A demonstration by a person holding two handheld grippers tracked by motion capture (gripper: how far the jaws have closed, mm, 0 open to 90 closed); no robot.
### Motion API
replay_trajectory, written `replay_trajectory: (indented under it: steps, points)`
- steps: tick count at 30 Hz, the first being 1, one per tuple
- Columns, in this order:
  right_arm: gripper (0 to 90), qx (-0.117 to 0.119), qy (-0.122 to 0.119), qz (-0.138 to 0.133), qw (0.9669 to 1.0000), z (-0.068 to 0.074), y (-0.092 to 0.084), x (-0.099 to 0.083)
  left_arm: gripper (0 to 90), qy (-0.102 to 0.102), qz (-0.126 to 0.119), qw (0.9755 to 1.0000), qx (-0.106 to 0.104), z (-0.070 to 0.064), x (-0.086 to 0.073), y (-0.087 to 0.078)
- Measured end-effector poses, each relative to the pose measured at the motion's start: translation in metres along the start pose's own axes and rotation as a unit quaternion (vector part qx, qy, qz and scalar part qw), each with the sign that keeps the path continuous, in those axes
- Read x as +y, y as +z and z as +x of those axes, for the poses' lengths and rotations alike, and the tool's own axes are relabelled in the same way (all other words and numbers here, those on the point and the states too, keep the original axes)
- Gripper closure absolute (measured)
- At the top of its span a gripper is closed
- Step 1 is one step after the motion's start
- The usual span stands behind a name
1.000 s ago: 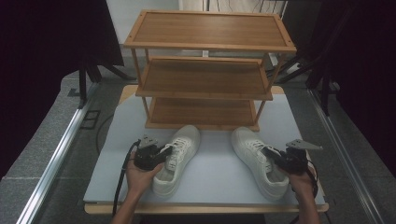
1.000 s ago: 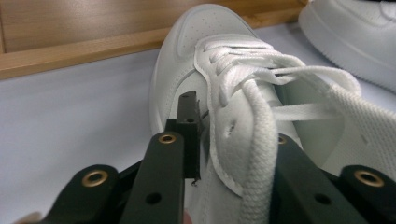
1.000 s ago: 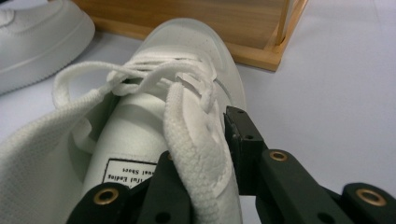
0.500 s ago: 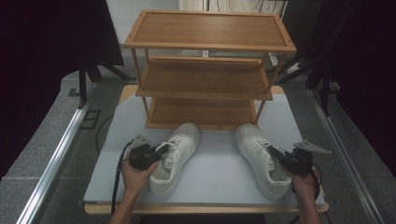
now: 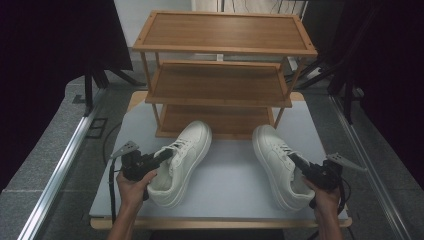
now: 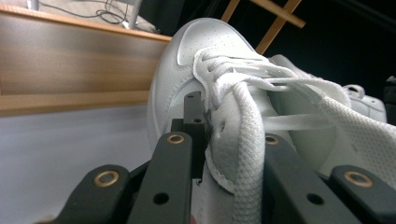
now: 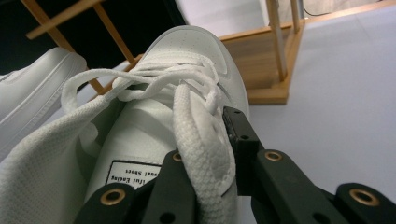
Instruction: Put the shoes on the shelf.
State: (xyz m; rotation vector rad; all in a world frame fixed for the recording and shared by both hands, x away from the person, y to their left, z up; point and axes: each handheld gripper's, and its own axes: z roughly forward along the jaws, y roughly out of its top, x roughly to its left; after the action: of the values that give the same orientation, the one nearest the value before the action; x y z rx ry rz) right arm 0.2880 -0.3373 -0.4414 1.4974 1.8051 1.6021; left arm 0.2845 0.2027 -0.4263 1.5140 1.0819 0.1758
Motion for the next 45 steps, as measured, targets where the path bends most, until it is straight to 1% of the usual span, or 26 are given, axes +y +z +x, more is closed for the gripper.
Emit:
replay_trajectory:
  steps: [7, 11, 15, 18, 21, 23, 26, 29, 34, 38, 39, 40, 42, 45]
  points:
    - [82.4, 0.017, 0.001, -0.014, 0.9998, 0.009, -0.001, 0.002, 82.0, -0.009, -0.013, 0.9998, -0.014, -0.004, 0.002, -0.004]
    - [82.3, 0.023, 0.01, -0.023, 0.9994, 0.012, -0.002, 0.003, 82.0, -0.015, -0.019, 0.9995, -0.02, -0.004, 0.003, -0.006]
    - [82.4, 0.03, 0.023, -0.034, 0.9987, 0.013, -0.004, 0.004, 82.0, -0.018, -0.024, 0.9994, -0.019, -0.004, 0.003, -0.007]
    - [82.5, 0.033, 0.027, -0.043, 0.9982, 0.014, -0.005, 0.004, 82.0, -0.021, -0.03, 0.9991, -0.02, -0.004, 0.004, -0.008]
    - [82.6, 0.035, 0.029, -0.047, 0.9979, 0.015, -0.007, 0.006, 82.0, -0.025, -0.035, 0.9987, -0.025, -0.004, 0.004, -0.009]
    - [82.6, 0.035, 0.031, -0.053, 0.9975, 0.017, -0.007, 0.006, 82.0, -0.033, -0.04, 0.9981, -0.033, -0.004, 0.004, -0.01]
    - [82.6, 0.04, 0.031, -0.055, 0.9972, 0.018, -0.007, 0.007, 82.1, -0.041, -0.045, 0.9973, -0.04, -0.003, 0.004, -0.01]
    - [82.6, 0.044, 0.032, -0.055, 0.997, 0.02, -0.007, 0.008, 82.0, -0.04, -0.048, 0.9972, -0.04, -0.004, 0.006, -0.011]
    - [82.7, 0.039, 0.028, -0.064, 0.9968, 0.026, -0.007, 0.01, 82.0, -0.04, -0.055, 0.9969, -0.037, -0.008, 0.009, -0.011]
    - [82.7, 0.047, 0.043, -0.079, 0.9948, 0.028, -0.007, 0.015, 82.0, -0.045, -0.063, 0.996, -0.045, -0.011, 0.015, -0.012]
    - [82.7, 0.054, 0.054, -0.086, 0.9933, 0.03, -0.006, 0.019, 82.0, -0.045, -0.065, 0.9958, -0.047, -0.012, 0.016, -0.012]
    - [82.7, 0.054, 0.054, -0.086, 0.9933, 0.03, -0.006, 0.019, 82.0, -0.043, -0.068, 0.9957, -0.046, -0.013, 0.018, -0.012]
    - [82.7, 0.058, 0.059, -0.096, 0.9919, 0.033, -0.006, 0.022, 82.0, -0.042, -0.073, 0.9953, -0.049, -0.015, 0.021, -0.011]
    - [82.7, 0.065, 0.064, -0.11, 0.9897, 0.038, -0.006, 0.027, 82.1, -0.047, -0.078, 0.9942, -0.056, -0.018, 0.027, -0.008]
